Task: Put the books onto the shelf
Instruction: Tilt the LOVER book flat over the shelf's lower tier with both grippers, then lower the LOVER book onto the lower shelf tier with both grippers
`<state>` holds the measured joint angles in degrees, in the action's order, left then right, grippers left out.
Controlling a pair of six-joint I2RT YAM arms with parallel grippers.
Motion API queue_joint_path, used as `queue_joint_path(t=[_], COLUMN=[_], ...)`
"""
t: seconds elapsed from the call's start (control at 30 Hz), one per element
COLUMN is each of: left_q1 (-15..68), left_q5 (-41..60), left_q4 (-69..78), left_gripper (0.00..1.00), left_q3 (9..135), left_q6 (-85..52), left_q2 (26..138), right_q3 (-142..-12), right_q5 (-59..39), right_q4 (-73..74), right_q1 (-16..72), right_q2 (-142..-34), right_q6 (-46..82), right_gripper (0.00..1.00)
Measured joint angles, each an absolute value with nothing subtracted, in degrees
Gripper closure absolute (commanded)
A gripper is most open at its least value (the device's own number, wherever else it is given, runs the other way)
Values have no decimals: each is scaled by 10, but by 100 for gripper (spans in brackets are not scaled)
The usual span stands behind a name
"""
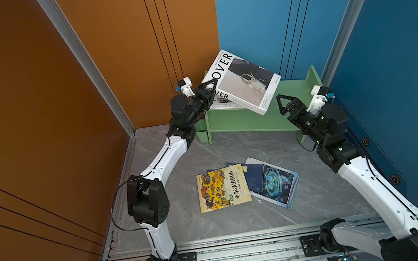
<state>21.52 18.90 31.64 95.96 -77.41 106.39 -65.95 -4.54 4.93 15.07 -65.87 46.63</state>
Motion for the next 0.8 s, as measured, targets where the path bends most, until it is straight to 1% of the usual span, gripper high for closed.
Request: queue_joint_path(t=[0.13,0.43,0.8], left_q1=[231,273,289], left_q5=[127,2,-77], left_q4=[310,284,280], left_gripper=[64,65,65], left_q3=[959,963,988], left_q6=[-774,-769,-768], left_q2=[1080,1110,1124], right_q3=[-695,-772,-818], right_q5=[-12,7,3], right_q4=[52,60,73], right_q1=[170,170,149], right_q2=[-708,-817,-882], right_q6=[418,372,373], right_gripper=[3,7,6])
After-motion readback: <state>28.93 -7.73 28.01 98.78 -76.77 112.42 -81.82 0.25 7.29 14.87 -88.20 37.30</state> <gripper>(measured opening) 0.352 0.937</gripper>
